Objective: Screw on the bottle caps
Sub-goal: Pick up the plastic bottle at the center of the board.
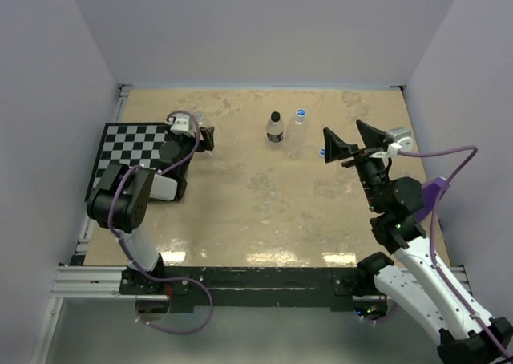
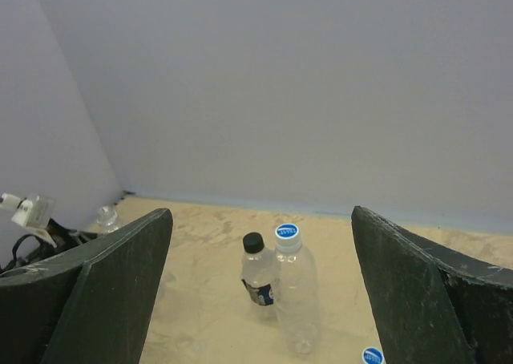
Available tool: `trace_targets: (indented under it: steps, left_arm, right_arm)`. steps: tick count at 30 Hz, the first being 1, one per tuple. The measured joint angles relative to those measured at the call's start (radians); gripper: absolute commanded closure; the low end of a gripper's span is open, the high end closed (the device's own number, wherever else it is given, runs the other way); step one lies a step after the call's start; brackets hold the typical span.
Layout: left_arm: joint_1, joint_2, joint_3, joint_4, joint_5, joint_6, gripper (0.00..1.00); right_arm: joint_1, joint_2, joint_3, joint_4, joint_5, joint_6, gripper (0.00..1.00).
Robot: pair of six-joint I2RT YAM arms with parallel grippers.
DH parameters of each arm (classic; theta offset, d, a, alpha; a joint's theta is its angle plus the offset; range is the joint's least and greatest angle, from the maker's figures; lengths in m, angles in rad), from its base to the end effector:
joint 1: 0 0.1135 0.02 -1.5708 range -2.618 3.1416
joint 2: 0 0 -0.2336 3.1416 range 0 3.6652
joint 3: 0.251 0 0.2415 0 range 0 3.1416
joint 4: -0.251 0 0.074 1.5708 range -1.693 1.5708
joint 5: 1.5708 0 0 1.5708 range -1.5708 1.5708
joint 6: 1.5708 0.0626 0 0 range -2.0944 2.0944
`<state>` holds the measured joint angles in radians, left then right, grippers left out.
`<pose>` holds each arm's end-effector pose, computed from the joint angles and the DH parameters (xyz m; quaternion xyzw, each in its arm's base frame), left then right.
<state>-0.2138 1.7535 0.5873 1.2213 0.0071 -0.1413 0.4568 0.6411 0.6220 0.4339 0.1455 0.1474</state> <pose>0.3381 -0.0739 0.1593 0.0275 0.6868 -0.1307 0.7145 0.1765 0.0766 0.3635 -0.0238 0.5478 0.2106 0.8093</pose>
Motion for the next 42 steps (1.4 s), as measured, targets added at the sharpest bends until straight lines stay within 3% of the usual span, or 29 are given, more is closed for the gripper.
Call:
trace_targets:
  steps: [7,13,18,22,27,35,42]
  left_arm:
    - [0.018,0.088,0.073,0.042,0.034,-0.008,0.45]
    - [0.026,0.08,0.067,0.044,0.12,-0.002,0.48]
    - [0.029,-0.044,0.055,-0.047,0.264,0.029,0.47]
    - [0.028,-0.216,0.079,-0.233,0.452,0.069,0.47]
    - [-0.029,-0.331,0.218,-0.597,0.604,0.231,0.47]
    - [-0.223,-0.383,0.325,-1.105,0.661,0.455,0.48]
    - [-0.314,-0.426,0.337,-1.287,0.653,0.5,0.5]
  right_arm:
    - [0.0,-0.001,0.004,-0.047,-0.012,-0.019,0.02]
    - [0.0,0.0,0.04,-0.09,-0.071,-0.039,0.02]
    - [0.0,0.022,0.115,-0.144,-0.173,-0.064,0.02]
    - [0.0,0.048,0.161,-0.174,-0.274,-0.082,0.07]
    - [0.0,0.087,0.18,-0.212,-0.385,-0.075,0.13]
    - [0.001,0.177,0.244,-0.286,-0.587,-0.067,0.19]
    - [0.074,0.245,0.244,-0.301,-0.656,-0.056,0.2]
